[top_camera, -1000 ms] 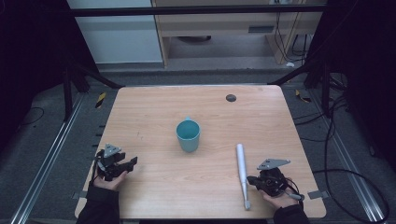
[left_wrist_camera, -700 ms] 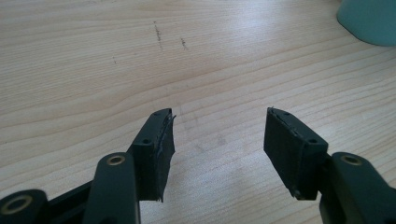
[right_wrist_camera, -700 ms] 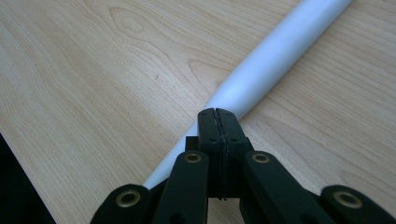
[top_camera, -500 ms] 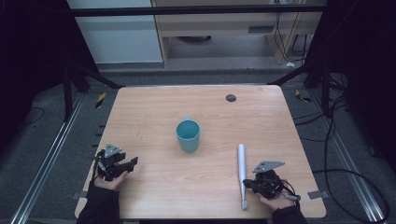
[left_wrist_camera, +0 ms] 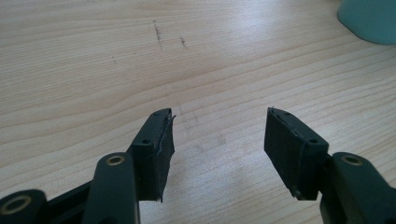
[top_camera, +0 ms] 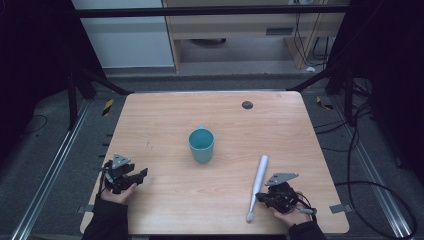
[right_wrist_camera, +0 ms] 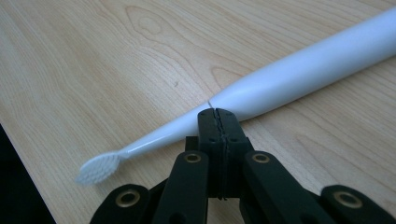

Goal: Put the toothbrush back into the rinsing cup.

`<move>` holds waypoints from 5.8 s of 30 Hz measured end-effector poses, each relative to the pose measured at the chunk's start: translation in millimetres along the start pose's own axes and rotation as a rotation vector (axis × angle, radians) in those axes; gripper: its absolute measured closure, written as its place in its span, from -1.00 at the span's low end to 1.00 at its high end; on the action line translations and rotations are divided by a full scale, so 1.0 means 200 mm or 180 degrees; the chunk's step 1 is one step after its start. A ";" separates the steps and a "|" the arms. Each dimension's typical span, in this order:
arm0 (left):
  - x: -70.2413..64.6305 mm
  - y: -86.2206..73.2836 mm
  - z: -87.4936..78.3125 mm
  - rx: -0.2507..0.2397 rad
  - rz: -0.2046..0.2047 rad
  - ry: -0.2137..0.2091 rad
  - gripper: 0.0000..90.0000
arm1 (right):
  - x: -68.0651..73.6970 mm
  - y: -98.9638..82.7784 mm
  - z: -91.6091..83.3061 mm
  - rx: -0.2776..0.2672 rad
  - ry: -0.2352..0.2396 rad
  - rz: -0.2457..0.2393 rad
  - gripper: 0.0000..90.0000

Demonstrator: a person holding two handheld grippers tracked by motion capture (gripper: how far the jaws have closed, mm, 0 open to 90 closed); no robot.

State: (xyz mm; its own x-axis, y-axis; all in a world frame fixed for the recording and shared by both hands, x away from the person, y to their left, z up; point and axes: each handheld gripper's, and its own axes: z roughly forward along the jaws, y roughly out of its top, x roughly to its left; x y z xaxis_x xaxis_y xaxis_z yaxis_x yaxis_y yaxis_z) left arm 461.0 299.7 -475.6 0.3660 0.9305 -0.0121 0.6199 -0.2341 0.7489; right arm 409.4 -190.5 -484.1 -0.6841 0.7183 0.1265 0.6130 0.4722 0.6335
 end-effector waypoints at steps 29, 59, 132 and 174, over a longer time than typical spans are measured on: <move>0.00 0.00 0.00 0.0016 0.0025 0.0002 -0.07 | 0.05 0.08 0.08 0.0007 0.0043 -0.0059 1.00; 0.01 0.00 0.00 0.0016 0.0035 0.0055 -0.03 | -0.42 0.23 0.02 -0.0471 -0.0909 0.0579 1.00; 0.00 0.00 -0.01 -0.0018 0.0033 0.0055 -0.03 | -0.29 0.02 -0.06 0.0028 -0.0888 0.0508 1.00; 0.00 0.01 -0.01 -0.0028 0.0027 0.0051 -0.03 | -0.24 0.04 -0.14 -0.0164 -0.0830 0.0414 0.80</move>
State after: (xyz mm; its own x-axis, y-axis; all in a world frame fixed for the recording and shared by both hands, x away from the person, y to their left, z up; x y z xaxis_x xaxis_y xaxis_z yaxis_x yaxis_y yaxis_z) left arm 460.9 300.6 -473.6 0.3599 0.9330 0.0048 0.6108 -0.2395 0.7547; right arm 436.8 -235.7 -462.9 -0.4723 0.8813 0.0130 0.6634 0.3457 0.6636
